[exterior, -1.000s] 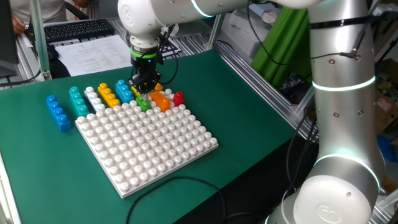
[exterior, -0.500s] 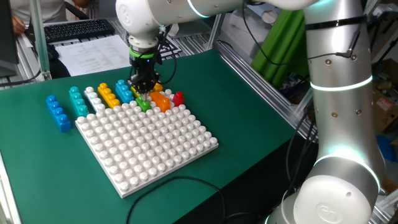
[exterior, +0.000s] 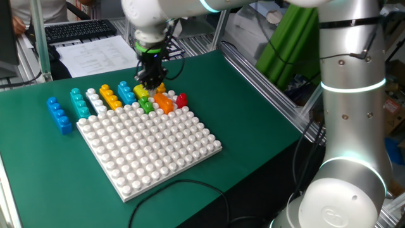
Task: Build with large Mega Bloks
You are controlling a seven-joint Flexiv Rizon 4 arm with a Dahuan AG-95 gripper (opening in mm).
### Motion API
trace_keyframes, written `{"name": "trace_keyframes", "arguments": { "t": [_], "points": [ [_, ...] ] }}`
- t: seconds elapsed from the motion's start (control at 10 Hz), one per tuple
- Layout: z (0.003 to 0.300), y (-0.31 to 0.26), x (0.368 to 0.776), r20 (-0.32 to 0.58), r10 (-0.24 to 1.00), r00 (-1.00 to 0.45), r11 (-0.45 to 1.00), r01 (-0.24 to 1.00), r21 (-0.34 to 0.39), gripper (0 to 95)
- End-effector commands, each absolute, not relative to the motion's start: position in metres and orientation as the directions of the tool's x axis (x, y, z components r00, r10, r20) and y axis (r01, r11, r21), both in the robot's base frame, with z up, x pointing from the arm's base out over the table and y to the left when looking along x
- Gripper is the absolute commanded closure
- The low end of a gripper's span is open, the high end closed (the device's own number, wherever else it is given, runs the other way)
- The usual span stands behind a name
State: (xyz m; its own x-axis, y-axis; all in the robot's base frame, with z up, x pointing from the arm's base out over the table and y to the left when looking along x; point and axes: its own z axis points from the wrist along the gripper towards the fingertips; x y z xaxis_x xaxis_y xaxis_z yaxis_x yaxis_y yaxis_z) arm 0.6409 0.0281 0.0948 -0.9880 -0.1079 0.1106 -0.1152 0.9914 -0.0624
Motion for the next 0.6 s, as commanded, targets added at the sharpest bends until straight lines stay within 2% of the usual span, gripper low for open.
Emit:
{"name": "trace_keyframes", "arguments": {
  "t": [0.1, 0.6],
  "points": [
    [0.102, 0.013, 0.643, 0.119, -0.134, -0.984, 0.988, -0.142, -0.064, 95.0],
    [0.104, -0.035, 0.636, 0.126, -0.212, -0.969, 0.972, -0.222, -0.071, 95.0]
  ]
}}
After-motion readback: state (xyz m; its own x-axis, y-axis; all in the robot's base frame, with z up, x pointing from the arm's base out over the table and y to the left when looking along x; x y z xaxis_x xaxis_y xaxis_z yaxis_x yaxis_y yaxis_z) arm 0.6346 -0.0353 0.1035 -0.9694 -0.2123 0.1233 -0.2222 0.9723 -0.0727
